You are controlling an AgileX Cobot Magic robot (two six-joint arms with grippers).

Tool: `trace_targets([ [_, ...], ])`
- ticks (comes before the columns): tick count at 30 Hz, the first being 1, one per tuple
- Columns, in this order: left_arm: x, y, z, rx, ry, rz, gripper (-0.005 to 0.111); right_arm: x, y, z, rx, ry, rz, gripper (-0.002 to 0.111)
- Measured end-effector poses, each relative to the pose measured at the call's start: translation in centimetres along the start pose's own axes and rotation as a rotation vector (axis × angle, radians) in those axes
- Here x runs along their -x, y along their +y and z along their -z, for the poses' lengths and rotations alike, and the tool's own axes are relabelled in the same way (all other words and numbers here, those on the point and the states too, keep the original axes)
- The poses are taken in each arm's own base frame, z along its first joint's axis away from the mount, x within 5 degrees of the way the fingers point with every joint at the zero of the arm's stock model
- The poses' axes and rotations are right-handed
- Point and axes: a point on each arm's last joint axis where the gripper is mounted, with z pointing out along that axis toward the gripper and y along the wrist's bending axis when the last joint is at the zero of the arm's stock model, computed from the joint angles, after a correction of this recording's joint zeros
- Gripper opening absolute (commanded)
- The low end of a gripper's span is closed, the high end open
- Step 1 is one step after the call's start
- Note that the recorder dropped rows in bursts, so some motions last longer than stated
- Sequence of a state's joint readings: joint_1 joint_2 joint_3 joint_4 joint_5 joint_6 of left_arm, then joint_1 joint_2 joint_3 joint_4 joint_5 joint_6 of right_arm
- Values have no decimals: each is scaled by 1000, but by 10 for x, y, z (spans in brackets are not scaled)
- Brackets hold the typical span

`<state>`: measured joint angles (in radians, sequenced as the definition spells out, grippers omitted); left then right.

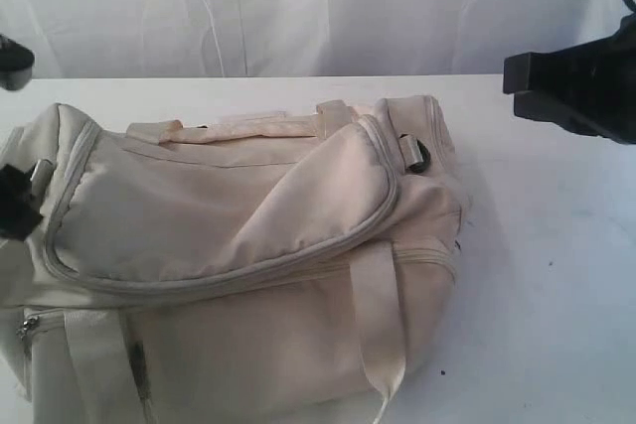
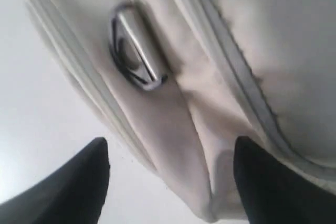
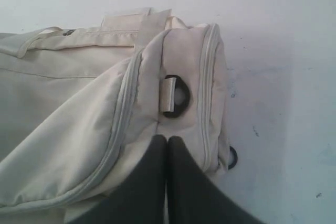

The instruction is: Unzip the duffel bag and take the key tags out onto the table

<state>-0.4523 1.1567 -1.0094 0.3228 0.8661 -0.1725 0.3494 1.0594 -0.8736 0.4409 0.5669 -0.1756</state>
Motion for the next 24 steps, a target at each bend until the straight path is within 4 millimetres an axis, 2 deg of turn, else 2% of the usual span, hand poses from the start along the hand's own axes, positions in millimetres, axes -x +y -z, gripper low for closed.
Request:
trace_targets([
  [3,9,4,12,14,-83,10,70,0,0,0,1,0,-2,0],
  [7,15,5,15,15,-145,27,66,0,0,0,2,4,10,0],
  [9,14,3,13,3,-146,36,56,-2,0,0,6,25,32,0],
  [13,6,-2,2,-27,-104,41,27,-3,-1,-6,5,52,51,0],
  [17,2,-7,-5,-54,-93,50,1,21,1,-22,14,71,69,0],
  [20,3,-11,-5,-99,-105,81,0,53,7,-38,36,81,81,0],
  [24,3,-16,-5,-161,-107,88,0,89,9,-78,58,98,81,0],
])
